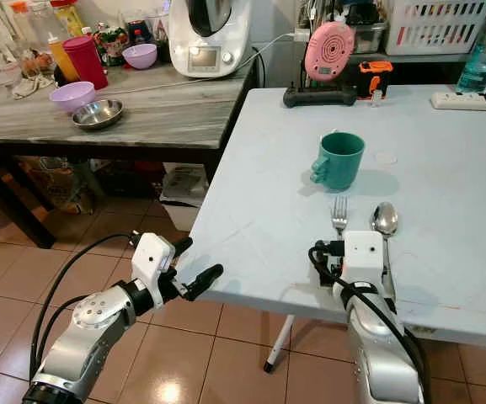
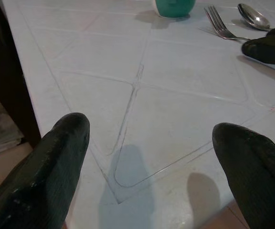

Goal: Setting the table

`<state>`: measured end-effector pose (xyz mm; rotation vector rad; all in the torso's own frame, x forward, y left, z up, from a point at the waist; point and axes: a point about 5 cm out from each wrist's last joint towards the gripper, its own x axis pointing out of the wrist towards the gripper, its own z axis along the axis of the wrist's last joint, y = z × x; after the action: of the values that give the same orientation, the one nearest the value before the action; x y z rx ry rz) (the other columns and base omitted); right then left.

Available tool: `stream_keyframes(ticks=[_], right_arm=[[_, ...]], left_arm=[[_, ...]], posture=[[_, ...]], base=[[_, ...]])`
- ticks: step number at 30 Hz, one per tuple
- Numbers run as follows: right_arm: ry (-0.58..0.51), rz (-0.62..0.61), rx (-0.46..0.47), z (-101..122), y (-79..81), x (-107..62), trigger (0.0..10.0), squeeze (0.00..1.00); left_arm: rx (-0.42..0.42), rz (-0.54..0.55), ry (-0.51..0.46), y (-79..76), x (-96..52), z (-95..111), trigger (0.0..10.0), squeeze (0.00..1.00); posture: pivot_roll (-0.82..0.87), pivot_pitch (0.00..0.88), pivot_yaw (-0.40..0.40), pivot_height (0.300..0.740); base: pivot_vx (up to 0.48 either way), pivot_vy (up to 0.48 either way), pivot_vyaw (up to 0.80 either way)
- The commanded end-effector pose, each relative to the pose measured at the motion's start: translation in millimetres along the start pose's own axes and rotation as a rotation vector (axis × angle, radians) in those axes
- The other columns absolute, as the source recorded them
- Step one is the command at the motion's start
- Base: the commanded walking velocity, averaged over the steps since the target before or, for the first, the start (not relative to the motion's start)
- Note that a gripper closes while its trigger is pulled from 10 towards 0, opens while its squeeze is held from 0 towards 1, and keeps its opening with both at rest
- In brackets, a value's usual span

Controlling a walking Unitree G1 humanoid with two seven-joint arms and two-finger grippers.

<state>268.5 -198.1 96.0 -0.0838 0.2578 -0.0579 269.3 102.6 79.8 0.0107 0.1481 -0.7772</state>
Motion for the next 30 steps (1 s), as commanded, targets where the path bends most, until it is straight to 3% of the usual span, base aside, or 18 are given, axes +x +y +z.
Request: stream_keyframes(ticks=[1, 2, 3, 14, 25, 30], right_arm=[[0.004, 0.022, 0.008, 2, 3.7, 3.4, 4.8, 0.00], [0.004, 0.023, 0.012, 3, 4.1, 4.7, 1.7, 0.00], [0.005, 0.024, 0.014, 2, 4.2, 5.7, 0.0, 0.00], [0.069, 0.028, 0.065, -8, 5.4, 5.4, 0.0, 0.00], [0.119, 0.016, 0.090, -16, 3.0, 3.1, 0.0, 0.00], [0.205, -0.009, 0.108, -28, -1.6, 0.5, 0.0, 0.00]], left_arm=[[0.014, 0.005, -0.006, 3.5, -1.0, 4, 10.0, 0.00], [0.014, 0.004, -0.007, 3.5, -0.9, 4, 10.0, 0.00], [0.015, 0.004, -0.007, 3.6, -1.0, 5, 10.0, 0.00], [-0.005, -0.070, -0.036, -3.4, -1.4, 7, 10.0, 0.00], [0.067, -0.116, -0.057, -5.7, -1.1, 10, 10.0, 0.00], [0.099, -0.150, -0.087, -6.6, -1.2, 12, 10.0, 0.00]], posture=[[-0.33, 0.007, 0.107, 0.740], [-0.33, 0.005, 0.107, 0.740], [-0.33, 0.005, 0.107, 0.740], [-0.32, 0.000, 0.103, 0.740], [-0.34, 0.000, 0.104, 0.740], [-0.34, 0.000, 0.102, 0.740]], base=[[0.000, 0.000, 0.00], [0.000, 0.000, 0.00], [0.000, 0.000, 0.00], [0.000, 0.000, 0.00], [0.000, 0.000, 0.00], [0.000, 0.000, 0.00]])
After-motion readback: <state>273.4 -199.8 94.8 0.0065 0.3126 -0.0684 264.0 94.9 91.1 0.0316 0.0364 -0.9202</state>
